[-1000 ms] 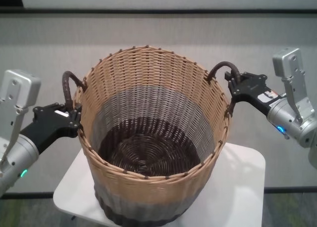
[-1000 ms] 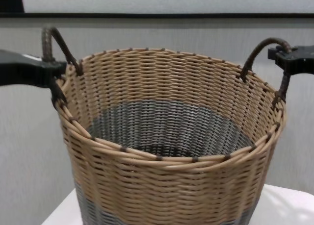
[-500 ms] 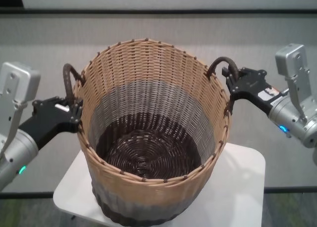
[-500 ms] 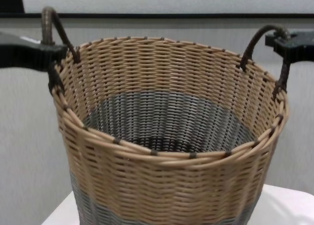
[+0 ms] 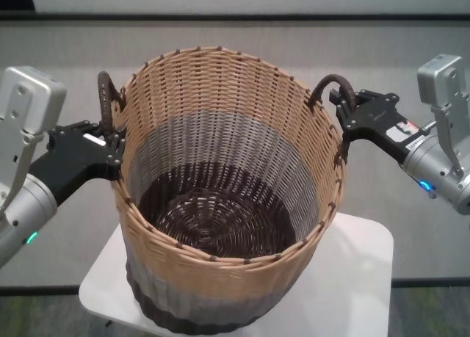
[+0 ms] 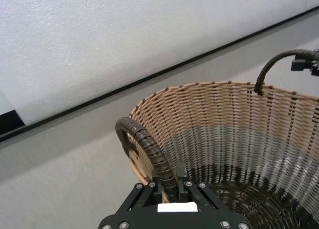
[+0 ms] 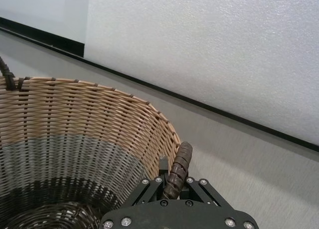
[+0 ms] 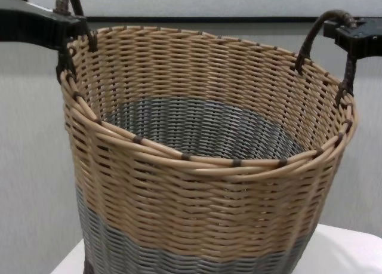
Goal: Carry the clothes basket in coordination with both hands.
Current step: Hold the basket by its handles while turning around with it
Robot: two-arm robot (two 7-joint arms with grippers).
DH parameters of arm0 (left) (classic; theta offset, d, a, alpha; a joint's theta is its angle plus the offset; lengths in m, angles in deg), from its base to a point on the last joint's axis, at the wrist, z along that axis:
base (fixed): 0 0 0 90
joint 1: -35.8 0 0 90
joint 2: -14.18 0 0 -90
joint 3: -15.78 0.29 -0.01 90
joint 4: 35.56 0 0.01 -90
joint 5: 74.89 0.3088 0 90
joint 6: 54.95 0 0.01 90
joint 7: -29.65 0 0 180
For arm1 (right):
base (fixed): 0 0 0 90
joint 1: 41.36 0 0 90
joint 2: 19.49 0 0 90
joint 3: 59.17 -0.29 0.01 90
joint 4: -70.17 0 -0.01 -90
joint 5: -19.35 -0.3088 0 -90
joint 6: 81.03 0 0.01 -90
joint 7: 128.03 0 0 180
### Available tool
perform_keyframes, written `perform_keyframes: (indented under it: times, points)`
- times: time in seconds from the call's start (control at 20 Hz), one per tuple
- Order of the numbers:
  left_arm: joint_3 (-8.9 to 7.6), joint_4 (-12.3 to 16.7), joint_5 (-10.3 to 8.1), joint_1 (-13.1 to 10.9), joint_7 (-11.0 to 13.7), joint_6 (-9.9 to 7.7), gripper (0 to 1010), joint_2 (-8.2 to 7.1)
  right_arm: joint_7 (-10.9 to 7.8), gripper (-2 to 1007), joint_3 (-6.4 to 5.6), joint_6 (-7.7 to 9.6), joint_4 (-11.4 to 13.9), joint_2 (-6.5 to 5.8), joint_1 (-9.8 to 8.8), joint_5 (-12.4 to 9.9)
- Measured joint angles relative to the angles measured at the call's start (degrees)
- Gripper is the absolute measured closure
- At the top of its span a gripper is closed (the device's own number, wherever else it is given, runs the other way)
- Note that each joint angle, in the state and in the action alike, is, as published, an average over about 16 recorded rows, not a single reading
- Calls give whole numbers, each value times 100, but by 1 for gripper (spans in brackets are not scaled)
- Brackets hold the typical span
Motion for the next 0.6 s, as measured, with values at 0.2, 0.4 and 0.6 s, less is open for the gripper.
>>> perform_keyframes:
  times: [0.2, 0.4, 0.6]
  points:
    - [-14, 48, 80, 9, -7, -47, 827, 10, 25, 899, -9, -16, 36, -9, -14, -8]
    - [-24, 53, 128, 7, -14, -75, 827, 19, 45, 899, -12, -34, 41, -11, -21, -6]
    - [-30, 39, 139, 0, -17, -67, 827, 27, 60, 899, -13, -47, 35, -8, -25, 3]
